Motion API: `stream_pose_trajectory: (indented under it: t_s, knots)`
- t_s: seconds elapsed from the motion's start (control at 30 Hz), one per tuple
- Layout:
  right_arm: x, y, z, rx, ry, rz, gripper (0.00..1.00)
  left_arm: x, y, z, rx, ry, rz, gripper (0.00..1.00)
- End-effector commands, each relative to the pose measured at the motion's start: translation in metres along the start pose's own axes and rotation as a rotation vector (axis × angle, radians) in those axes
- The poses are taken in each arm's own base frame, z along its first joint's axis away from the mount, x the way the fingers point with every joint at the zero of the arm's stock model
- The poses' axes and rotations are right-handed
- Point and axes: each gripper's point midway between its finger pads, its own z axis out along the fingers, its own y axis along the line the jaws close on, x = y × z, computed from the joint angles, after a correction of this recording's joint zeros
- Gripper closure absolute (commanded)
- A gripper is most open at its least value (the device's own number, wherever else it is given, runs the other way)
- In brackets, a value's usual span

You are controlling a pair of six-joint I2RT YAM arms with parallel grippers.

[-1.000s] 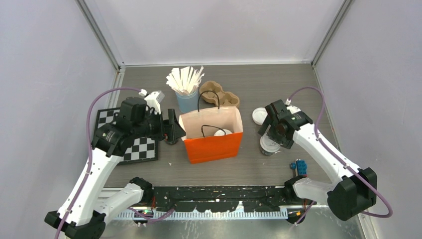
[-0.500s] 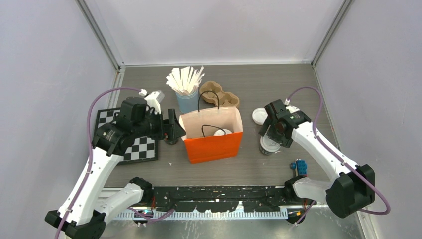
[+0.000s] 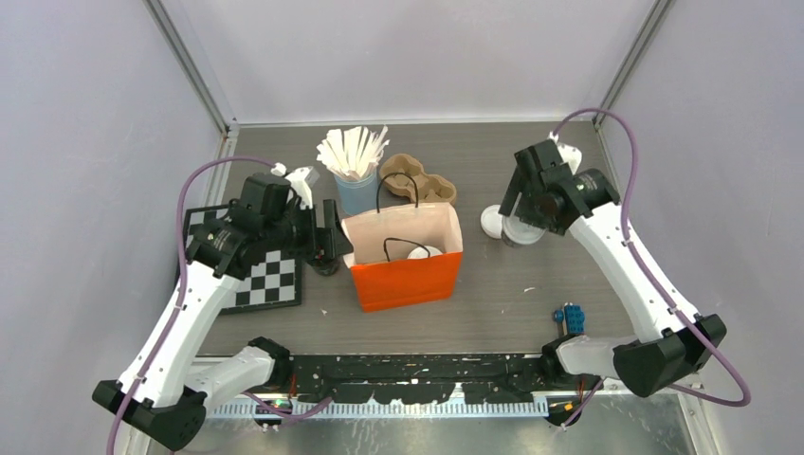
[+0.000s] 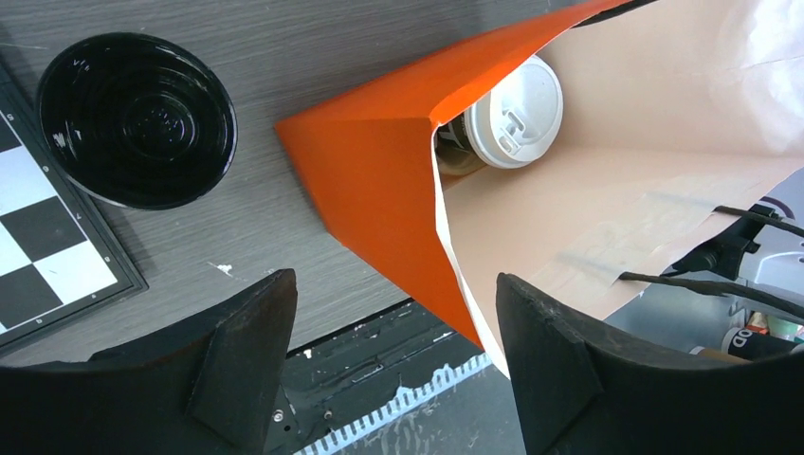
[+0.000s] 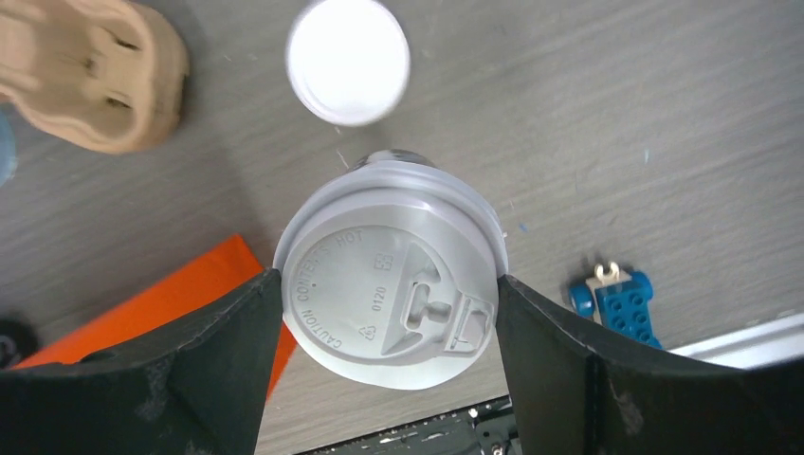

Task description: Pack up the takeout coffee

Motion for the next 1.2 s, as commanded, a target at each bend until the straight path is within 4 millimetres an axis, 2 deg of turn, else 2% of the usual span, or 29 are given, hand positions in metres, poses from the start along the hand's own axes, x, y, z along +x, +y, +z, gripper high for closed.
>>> stream_pose_trajectory:
  t_s: [0.0,0.17,0.3,0.6,0.73,0.83,1.0,1.1,1.17]
  knots:
    - [-0.037,0.003,-0.032,-0.025,-0.076,-0.08,0.29,-0.014,-0.005,-0.011,-0.006,-0.055,-0.012,0.24]
    - [-0.072,0.03,-0.074,-0.2,-0.167,-0.136,0.33,-0.016,-0.009,-0.007,0.012,-0.049,-0.03,0.36]
    - [-0.084,0.047,-0.109,-0.339,-0.222,-0.201,0.35,-0.019,-0.017,-0.003,0.054,-0.041,-0.037,0.47]
    - [-0.063,0.088,-0.164,-0.614,-0.244,-0.343,0.35,-0.027,-0.031,0.008,0.116,-0.015,-0.054,0.7]
    - [-0.049,0.107,-0.189,-0.688,-0.258,-0.438,0.34,-0.031,-0.037,0.012,0.144,-0.016,-0.055,0.85]
    - [-0.044,0.113,-0.2,-0.704,-0.271,-0.479,0.35,-0.035,-0.042,0.014,0.172,-0.016,-0.053,0.98]
    - [-0.042,0.118,-0.219,-0.758,-0.301,-0.523,0.35,-0.04,-0.05,0.02,0.217,-0.013,-0.047,1.0]
    - [-0.031,0.127,-0.226,-0.82,-0.287,-0.58,0.35,-0.045,-0.052,0.023,0.222,-0.024,-0.038,1.0]
    - [-0.02,0.133,-0.223,-0.844,-0.261,-0.622,0.34,-0.049,-0.054,0.025,0.233,-0.03,-0.032,1.0]
